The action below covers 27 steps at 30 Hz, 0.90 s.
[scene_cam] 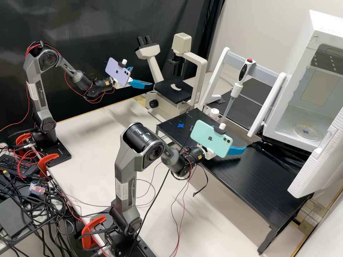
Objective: Move the petri dish to the microscope
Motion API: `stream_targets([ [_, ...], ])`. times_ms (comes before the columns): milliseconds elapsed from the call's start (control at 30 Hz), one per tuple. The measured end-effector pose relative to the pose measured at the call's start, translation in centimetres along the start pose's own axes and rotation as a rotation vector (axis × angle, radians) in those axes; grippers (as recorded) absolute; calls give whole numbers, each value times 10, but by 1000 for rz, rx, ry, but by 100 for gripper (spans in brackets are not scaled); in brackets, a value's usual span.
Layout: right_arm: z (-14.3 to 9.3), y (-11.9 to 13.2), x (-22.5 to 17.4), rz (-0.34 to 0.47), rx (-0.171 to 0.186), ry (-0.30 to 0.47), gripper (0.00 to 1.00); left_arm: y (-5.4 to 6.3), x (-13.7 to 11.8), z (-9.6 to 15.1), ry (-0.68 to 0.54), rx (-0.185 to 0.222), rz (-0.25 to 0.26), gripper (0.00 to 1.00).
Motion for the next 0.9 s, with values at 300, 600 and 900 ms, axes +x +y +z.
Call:
stream_targets([
  [300,0,0,0,0,0,0,100,0,0,0,0,0,0,100],
  [600,11,10,-1,32,2,-36,100,0,0,0,0,0,0,100],
  [900,33,40,0,125,85,-88,100,0,0,0,0,0,0,100],
])
